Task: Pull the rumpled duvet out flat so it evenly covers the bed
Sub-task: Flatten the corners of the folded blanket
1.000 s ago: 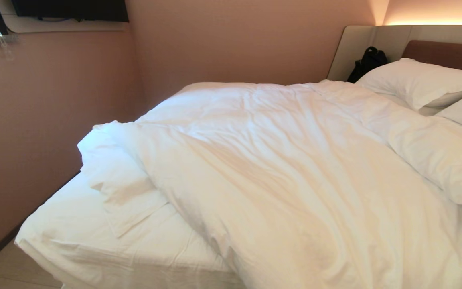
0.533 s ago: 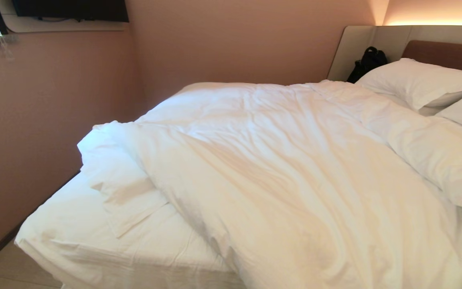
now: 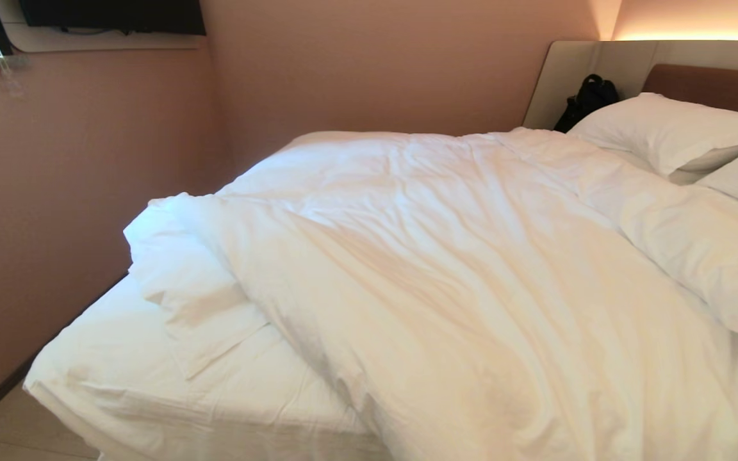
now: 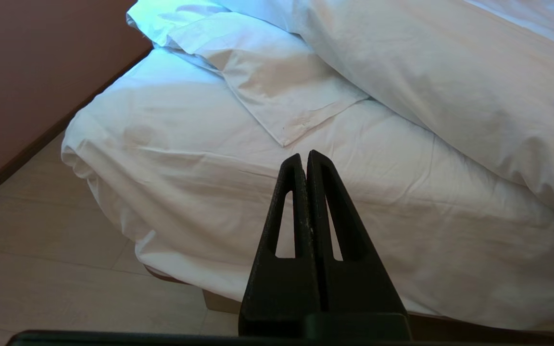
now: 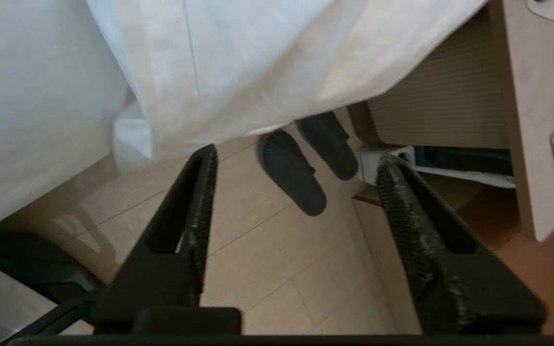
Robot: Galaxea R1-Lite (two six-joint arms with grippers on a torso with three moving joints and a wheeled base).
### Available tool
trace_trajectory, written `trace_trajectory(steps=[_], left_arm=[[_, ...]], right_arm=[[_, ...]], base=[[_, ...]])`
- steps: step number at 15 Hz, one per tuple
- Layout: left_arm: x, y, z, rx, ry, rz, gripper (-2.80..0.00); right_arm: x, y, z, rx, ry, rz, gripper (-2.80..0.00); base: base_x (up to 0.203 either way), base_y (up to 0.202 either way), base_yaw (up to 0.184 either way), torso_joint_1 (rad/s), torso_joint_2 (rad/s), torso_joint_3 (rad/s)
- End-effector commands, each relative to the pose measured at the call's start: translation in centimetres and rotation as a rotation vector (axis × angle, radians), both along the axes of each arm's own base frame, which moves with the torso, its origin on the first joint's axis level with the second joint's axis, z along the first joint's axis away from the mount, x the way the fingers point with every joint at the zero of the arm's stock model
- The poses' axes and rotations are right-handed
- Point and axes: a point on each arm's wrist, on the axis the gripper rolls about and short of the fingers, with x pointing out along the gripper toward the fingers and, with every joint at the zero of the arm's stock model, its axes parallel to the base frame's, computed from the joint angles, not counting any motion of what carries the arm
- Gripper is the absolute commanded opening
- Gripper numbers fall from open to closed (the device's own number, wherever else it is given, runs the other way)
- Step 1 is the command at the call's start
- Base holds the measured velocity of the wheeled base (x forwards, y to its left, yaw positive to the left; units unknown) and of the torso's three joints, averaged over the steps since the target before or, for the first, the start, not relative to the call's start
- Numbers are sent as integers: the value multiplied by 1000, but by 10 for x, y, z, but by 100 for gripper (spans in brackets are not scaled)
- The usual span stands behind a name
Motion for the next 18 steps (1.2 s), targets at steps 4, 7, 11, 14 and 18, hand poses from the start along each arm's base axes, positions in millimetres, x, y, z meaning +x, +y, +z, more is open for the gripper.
trace_trajectory(steps=[4,7,11,14,18], left_arm=[[0,0,0,-1,0,2,-280],[0,0,0,-1,0,1,-280],[0,0,0,-1,0,2,-280],[0,0,0,-1,0,2,-280],[0,0,0,-1,0,2,-280]], right_arm=[[19,-51,17,135,-152,29,0],[12,-107,16,218,-261,5,0],[-6,-163,5,352,-429,67,0],[-9,-171,22,487,-496,75,-214],[-17,-197,55,555,-579,69,-280]], base=[[0,0,0,0,0,0],[0,0,0,0,0,0],[0,0,0,0,0,0],[0,0,0,0,0,0],[0,0,0,0,0,0]])
